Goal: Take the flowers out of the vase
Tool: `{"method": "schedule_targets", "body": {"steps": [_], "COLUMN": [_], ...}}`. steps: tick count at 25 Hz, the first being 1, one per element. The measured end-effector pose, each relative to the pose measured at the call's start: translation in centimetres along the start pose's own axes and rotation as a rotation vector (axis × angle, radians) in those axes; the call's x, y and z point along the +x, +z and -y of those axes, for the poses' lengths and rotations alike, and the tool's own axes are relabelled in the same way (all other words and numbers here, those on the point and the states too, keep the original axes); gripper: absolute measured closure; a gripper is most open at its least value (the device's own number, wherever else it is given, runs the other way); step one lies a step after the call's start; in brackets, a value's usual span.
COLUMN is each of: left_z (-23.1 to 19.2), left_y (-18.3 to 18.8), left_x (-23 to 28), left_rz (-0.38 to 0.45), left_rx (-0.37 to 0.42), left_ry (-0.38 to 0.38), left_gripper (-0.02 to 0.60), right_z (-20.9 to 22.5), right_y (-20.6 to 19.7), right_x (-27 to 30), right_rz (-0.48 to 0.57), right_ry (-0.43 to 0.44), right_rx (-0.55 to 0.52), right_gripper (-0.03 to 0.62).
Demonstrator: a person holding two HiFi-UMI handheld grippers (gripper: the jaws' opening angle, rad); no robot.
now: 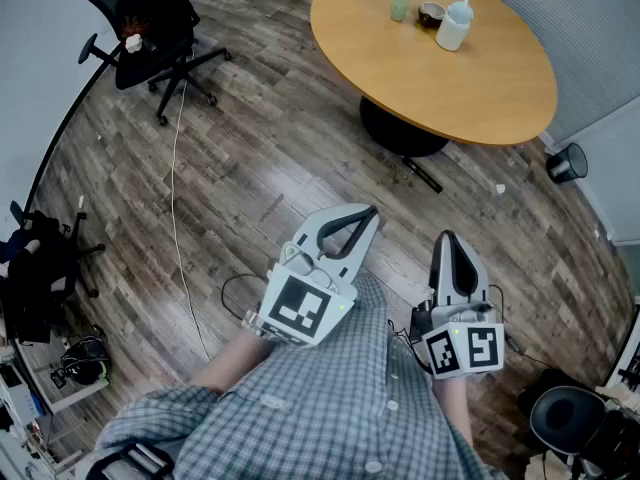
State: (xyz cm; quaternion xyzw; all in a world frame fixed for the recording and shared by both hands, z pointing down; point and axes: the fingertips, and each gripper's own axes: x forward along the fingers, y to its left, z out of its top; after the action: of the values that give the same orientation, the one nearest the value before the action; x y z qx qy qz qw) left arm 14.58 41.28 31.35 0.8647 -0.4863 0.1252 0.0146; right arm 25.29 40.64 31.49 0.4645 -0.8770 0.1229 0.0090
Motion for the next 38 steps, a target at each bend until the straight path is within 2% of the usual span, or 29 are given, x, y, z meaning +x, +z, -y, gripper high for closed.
{"method": "schedule_targets", "body": {"steps": [7,18,22,25,32,38], "left_z": [0.2,-2.2,-3.5,-4.3,-6.1,-7.9], "left_y": [-0.1,-0.2,-0.4,-0.9,-1.5,-2.5], "left_x": [-0.3,-1.0,-1.7,-2.2,-3.6,-6.2], "left_rz": [0.005,0.021,0.026,0.028,0.034,0.035], "left_rx": [-0.026,-0.034,-0.047,-0.046,-0.035,-0.046], "left_ry": [-0.002,0.022,0.031,0.032,0.043,0.099], "left_gripper": [0.575,0.574,0.575,0.574,0.574,0.574], "right_z": [-0.2,-1.6,-3.2,-4.5,-6.4,-8.8], "right_y": [-0.2,0.4,1.0,0.9,0.7,-0.6], "right_x": [0.1,1.5,1.9,2.3,3.2,3.7], "right_rz": [-0.005,0.023,0.036,0.034,0.034,-0.002], "right_ry": [0.006,0.013,0.050,0.088,0.105,0.119], "right_rx": [-0.009,0.007,-0.002,-0.021,-0.067,-0.134], "right_gripper": [0.583,0.583,0.583,0.583,0.583,0.583]}}
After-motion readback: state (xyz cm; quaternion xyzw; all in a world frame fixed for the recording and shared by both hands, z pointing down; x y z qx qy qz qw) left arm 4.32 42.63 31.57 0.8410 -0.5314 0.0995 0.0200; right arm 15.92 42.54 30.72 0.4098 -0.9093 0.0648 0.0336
